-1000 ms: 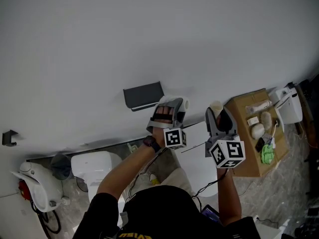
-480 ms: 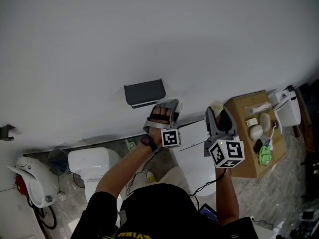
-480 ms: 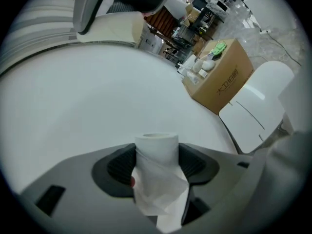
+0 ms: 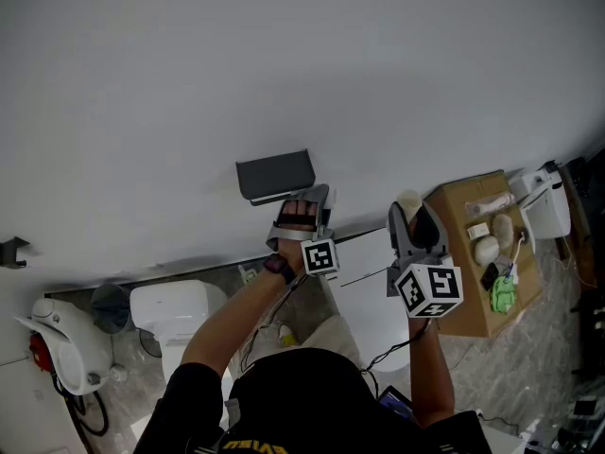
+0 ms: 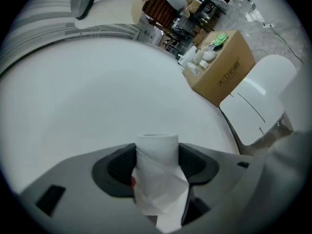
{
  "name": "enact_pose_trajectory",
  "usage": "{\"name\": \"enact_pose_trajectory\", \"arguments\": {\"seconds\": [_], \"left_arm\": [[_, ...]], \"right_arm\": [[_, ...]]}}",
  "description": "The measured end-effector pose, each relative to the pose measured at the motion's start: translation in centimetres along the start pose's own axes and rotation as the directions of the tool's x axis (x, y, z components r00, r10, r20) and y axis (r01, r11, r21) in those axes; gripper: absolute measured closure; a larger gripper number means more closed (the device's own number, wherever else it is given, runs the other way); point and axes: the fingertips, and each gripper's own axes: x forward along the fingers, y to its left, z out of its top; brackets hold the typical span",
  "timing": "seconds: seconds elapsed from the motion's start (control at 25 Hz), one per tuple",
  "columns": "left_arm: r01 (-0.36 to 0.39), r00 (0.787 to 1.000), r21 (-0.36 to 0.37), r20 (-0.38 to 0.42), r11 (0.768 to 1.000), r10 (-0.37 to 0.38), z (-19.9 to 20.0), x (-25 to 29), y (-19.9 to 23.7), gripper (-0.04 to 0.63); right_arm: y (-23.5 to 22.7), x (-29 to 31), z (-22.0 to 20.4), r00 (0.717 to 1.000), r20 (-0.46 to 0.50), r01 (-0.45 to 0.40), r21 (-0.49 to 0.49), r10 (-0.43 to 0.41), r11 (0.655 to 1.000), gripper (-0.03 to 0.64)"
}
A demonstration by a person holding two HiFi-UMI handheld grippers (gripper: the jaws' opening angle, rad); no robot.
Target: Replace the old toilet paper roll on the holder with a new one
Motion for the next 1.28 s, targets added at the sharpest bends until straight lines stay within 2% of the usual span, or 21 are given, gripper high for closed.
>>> {"name": "enact_pose_trajectory", "arguments": {"seconds": [0.2,0.36,0.52,0.72,0.88,1.04,1.16,1.28], "left_arm": [[0.018,1.000,-0.008,0.007,1.000,-0.018,0.1,-0.2,0.1,0.318],[0.006,0.999,0.011,-0.040,1.000,-0.005,-1.1,0.8,-0.1,0.321],[0.021,0.998,-0.007,-0.057,1.000,-0.022,-2.1,1.1,-0.4,0.321],[-0.023,0.998,0.037,-0.064,0.999,0.025,-2.7,1.2,-0.4,0.321],[0.013,0.999,0.000,-0.046,1.000,-0.013,-2.5,0.9,-1.0,0.321],[-0.025,0.999,0.016,-0.048,1.000,0.026,-2.9,1.1,-0.6,0.321],[0.010,0.999,0.007,-0.050,1.000,-0.009,-2.9,0.7,-1.0,0.321],[-0.032,0.998,0.018,-0.050,0.999,0.032,-3.1,0.8,-0.5,0.321]], "right_arm": [[0.3,0.1,-0.1,1.000,-0.006,-0.011,-0.016,0.011,1.000,0.431],[0.0,-0.1,-0.3,1.000,-0.014,-0.008,-0.020,0.008,1.000,0.431],[-0.3,-0.3,-0.3,1.000,-0.015,-0.006,-0.021,0.005,1.000,0.431],[-0.2,-0.1,-0.5,1.000,-0.019,-0.009,-0.017,0.009,1.000,0.431],[-0.1,-0.1,-0.6,1.000,-0.022,-0.012,-0.018,0.012,1.000,0.431],[-0.2,-0.2,-0.7,1.000,-0.024,-0.010,-0.017,0.010,1.000,0.431],[-0.2,-0.3,-0.9,1.000,-0.026,-0.011,-0.016,0.010,1.000,0.431],[-0.1,-0.2,-1.0,1.000,-0.026,-0.015,-0.013,0.015,1.000,0.431]]}}
